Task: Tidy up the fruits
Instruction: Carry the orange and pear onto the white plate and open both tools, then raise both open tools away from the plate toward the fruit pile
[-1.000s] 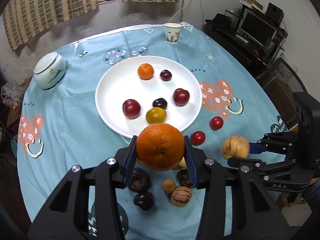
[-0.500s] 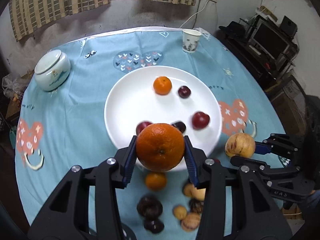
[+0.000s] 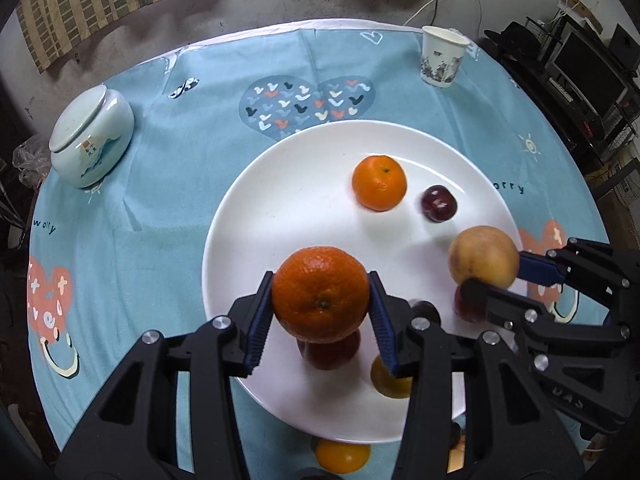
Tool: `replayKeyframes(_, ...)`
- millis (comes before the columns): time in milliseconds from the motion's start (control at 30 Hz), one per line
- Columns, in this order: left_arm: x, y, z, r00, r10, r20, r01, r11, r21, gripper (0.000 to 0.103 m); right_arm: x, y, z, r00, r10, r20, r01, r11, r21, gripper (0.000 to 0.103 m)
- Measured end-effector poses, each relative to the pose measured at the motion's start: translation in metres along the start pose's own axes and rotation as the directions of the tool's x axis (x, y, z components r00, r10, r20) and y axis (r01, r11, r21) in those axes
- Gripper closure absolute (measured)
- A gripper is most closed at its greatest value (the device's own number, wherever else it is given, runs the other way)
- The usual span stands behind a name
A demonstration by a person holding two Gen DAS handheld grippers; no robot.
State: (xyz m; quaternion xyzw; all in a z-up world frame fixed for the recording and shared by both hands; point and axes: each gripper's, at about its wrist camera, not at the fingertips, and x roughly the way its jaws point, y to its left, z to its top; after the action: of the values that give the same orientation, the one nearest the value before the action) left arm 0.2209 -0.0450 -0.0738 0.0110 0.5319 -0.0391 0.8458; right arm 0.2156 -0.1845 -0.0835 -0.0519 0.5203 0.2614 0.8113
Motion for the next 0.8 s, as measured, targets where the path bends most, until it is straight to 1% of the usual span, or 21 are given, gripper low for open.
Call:
replayKeyframes(67,0.003,0.003,0.000,1.000,-0.002,-0.003,0.002,1.000,-0.005,0.057,0.003,-0.003,0.001,1.000,0.007,0.007,-0.007,1.000,0.006,0.070)
replayKeyframes(200,0.000,0.006,0.001,1.000,-0.005,0.006,0.005,1.000,-0.019,0.057,-0.005,-0.006,0.004,0.999,0.028,0.044,-0.028,0.999,0.018,0.070)
replayKeyframes(333,-0.017,0.006,-0.002,0.999,-0.023,0.042,0.024,0.999,-0.032,0.057,-0.033,-0.006,0.002,0.993,0.040,0.113,-0.043,0.999,0.027,0.070)
replayKeyframes(400,-0.032,0.006,-0.005,0.997,-0.026,0.077,0.029,0.999,-0.033,0.056,-0.060,-0.005,-0.002,0.983,0.029,0.182,-0.034,0.999,0.025,0.070)
replayKeyframes(467,-0.049,0.005,-0.008,0.993,-0.031,0.118,0.035,0.999,-0.029,0.052,-0.095,-0.002,-0.008,0.962,-0.004,0.273,-0.001,1.000,0.017,0.070)
replayKeyframes(533,-0.070,0.003,-0.010,0.986,-0.035,0.165,0.039,0.999,-0.025,0.050,-0.135,0.000,-0.012,0.927,-0.044,0.373,0.040,0.999,0.019,0.070)
replayKeyframes(600,-0.089,0.002,-0.013,0.978,-0.043,0.204,0.048,0.999,-0.017,0.049,-0.187,0.005,-0.020,0.859,-0.082,0.505,0.080,0.996,0.025,0.070)
replayKeyframes(633,-0.100,0.000,-0.015,0.973,-0.046,0.225,0.050,0.999,-0.010,0.048,-0.211,0.008,-0.025,0.822,-0.097,0.561,0.096,0.995,0.030,0.059)
replayKeyframes(667,-0.109,-0.001,-0.017,0.969,-0.048,0.241,0.051,0.999,-0.005,0.047,-0.238,0.012,-0.032,0.770,-0.131,0.624,0.127,0.991,0.050,0.025)
replayKeyframes(700,-0.120,-0.001,-0.020,0.964,-0.053,0.260,0.055,0.998,0.001,0.047,-0.263,0.017,-0.041,0.705,-0.162,0.691,0.154,0.985,0.074,0.013)
replayKeyframes(733,-0.127,-0.002,-0.022,0.960,-0.058,0.272,0.059,0.998,0.004,0.047,-0.286,0.022,-0.050,0.639,-0.167,0.751,0.164,0.983,0.078,0.006)
replayKeyframes(767,-0.136,-0.002,-0.024,0.956,-0.063,0.285,0.064,0.998,0.007,0.047,-0.316,0.031,-0.063,0.546,-0.166,0.821,0.185,0.980,0.075,0.005)
replayKeyframes(800,-0.145,-0.003,-0.027,0.952,-0.065,0.300,0.065,0.998,0.011,0.046,-0.337,0.039,-0.073,0.472,-0.197,0.859,0.221,0.970,0.101,0.003)
